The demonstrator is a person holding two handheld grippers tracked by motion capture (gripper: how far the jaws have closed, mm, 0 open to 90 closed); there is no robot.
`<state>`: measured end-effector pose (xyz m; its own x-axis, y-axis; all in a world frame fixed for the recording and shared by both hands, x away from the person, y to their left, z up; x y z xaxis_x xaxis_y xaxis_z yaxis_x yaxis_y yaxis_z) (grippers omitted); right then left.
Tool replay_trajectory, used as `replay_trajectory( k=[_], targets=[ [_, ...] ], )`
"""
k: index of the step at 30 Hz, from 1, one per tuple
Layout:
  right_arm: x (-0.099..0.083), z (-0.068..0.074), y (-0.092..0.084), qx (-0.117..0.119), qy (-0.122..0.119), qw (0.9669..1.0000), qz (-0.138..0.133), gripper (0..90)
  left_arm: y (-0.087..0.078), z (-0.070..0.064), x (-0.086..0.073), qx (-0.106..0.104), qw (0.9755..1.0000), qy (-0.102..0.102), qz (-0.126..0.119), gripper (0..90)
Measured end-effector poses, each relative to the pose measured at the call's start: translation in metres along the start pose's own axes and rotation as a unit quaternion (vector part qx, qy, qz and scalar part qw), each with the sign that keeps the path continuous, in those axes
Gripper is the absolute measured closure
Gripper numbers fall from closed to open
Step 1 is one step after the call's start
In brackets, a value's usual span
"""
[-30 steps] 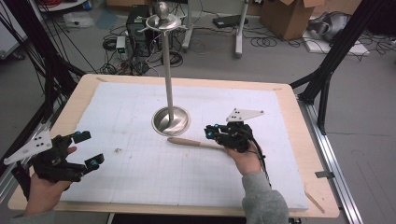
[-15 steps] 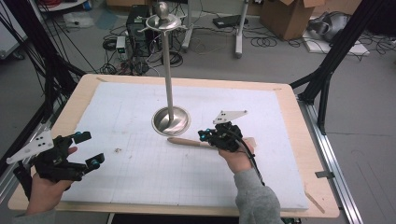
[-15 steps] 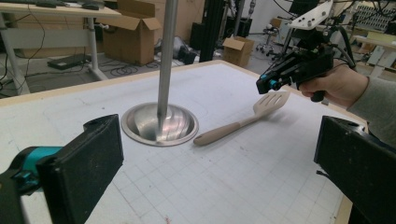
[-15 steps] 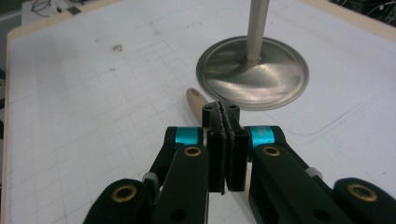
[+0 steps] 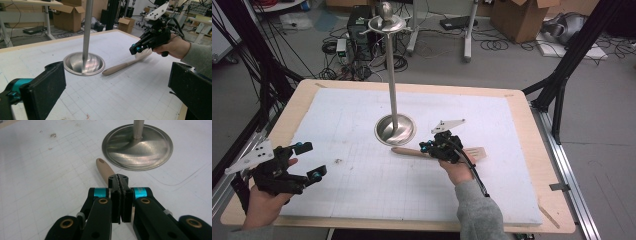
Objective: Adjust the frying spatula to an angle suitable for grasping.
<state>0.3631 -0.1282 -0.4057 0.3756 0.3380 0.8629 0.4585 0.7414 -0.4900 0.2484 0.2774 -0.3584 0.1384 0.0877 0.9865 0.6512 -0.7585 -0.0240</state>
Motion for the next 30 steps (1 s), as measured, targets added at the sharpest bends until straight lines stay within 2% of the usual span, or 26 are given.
replay_trajectory(
  k=[4, 7, 11, 16, 19, 22, 24, 26, 30],
  targets=[
    [-0.001, -0.003, 0.004, -0.013, 0.005, 0.9999, 0.005, 89.4, 0.0, 0.0, 0.0, 0.001, 1.0, 0.001, -0.001, 1.8],
    [-0.002, -0.005, 0.007, -0.01, 0.012, 0.9999, 0.006, 89.4, 0.0, 0.0, 0.0, 0.0, 1.0, 0.0, -0.001, 1.8],
    [-0.004, -0.006, 0.013, -0.013, 0.005, 0.9998, 0.012, 89.4, 0.0, 0.0, -0.001, 0.0, 1.0, -0.001, 0.001, 1.8],
    [-0.007, -0.008, 0.019, -0.016, 0.011, 0.9996, 0.019, 89.4, 0.001, 0.001, -0.002, -0.001, 1.0, -0.003, 0.003, 1.8],
    [-0.011, -0.01, 0.026, -0.016, 0.016, 0.9991, 0.034, 89.4, 0.001, 0.001, -0.003, -0.001, 1.0, -0.003, 0.003, 1.8],
    [-0.013, -0.01, 0.03, -0.018, 0.018, 0.999, 0.036, 89.4, 0.001, 0.001, -0.003, 0.0, 1.0, -0.005, 0.001, 1.8],
    [-0.013, -0.01, 0.031, -0.017, 0.018, 0.9991, 0.033, 89.4, 0.0, 0.002, -0.003, 0.0, 1.0, -0.005, 0.002, 1.8],
    [-0.013, -0.008, 0.034, 0.0, 0.024, 0.9993, 0.029, 89.5, 0.0, 0.002, -0.003, 0.001, 1.0, -0.005, 0.002, 1.8],
    [-0.015, -0.003, 0.039, 0.005, 0.012, 0.9992, 0.039, 89.4, -0.001, 0.003, -0.004, 0.002, 1.0, -0.006, 0.002, 1.8]
  ],
)
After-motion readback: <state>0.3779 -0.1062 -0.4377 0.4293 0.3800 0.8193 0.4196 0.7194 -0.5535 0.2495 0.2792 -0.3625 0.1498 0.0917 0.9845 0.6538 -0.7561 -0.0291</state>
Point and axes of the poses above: each handheld gripper's, and its own axes: y roughly forward along the jaws, x roughly out of its top, z roughly to its left, the point moved 2 cm from there along y, roughly forward along the jaws, and after that the axes turned 9 degrees about -z, right-handed, at the moved point
